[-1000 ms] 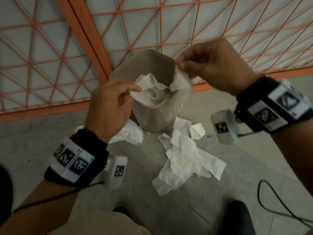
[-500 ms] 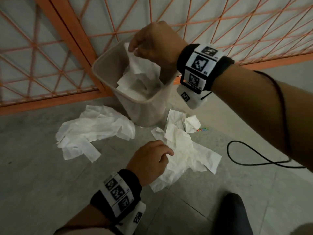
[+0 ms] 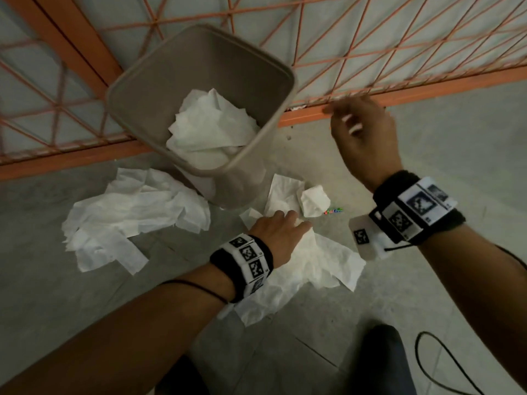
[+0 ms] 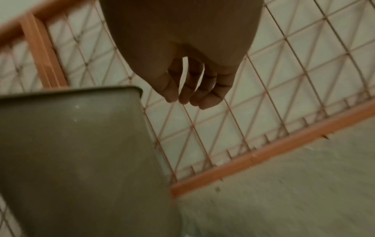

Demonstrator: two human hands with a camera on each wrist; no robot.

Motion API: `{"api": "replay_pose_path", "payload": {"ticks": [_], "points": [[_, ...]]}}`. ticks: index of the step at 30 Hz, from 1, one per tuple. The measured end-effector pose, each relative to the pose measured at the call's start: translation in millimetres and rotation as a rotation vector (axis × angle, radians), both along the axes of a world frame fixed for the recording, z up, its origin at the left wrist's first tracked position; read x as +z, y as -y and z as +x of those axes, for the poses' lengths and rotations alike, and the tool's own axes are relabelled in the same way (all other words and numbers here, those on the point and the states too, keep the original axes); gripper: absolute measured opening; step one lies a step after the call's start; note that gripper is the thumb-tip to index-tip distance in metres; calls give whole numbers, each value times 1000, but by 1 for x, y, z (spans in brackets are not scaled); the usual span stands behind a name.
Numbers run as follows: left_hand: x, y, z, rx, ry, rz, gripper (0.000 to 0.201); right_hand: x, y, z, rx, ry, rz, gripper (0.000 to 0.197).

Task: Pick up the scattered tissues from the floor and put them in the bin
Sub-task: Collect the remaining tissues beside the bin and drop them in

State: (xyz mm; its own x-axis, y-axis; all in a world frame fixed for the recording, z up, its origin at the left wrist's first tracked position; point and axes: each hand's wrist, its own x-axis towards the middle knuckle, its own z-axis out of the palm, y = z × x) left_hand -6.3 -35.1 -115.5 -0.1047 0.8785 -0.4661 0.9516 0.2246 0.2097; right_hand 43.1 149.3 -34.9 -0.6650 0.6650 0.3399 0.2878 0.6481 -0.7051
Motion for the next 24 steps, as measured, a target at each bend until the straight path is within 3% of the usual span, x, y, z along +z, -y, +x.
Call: {"api": "replay_pose_path", "payload": {"ticks": [4, 7, 9, 13, 17, 21, 24], "points": [[-8, 1, -3, 9, -39, 1, 36, -60, 5, 18, 107, 419, -71, 27], [0, 19, -6, 118, 48, 120, 29, -93, 16, 27, 222, 738, -87, 42], [11, 34, -9, 183, 81, 207, 28, -107, 22, 31, 256, 849, -83, 46], [35, 64, -19, 288, 122, 312, 31, -121, 27, 39, 237, 831, -17, 32], [59, 86, -26, 394, 155, 429, 43, -110, 23, 43, 211, 772, -58, 30], [86, 97, -31, 497, 186, 563, 32, -81, 21, 44, 165, 657, -141, 22], [111, 105, -35, 511, 220, 689, 23, -50, 21, 42, 220, 680, -169, 12]]}}
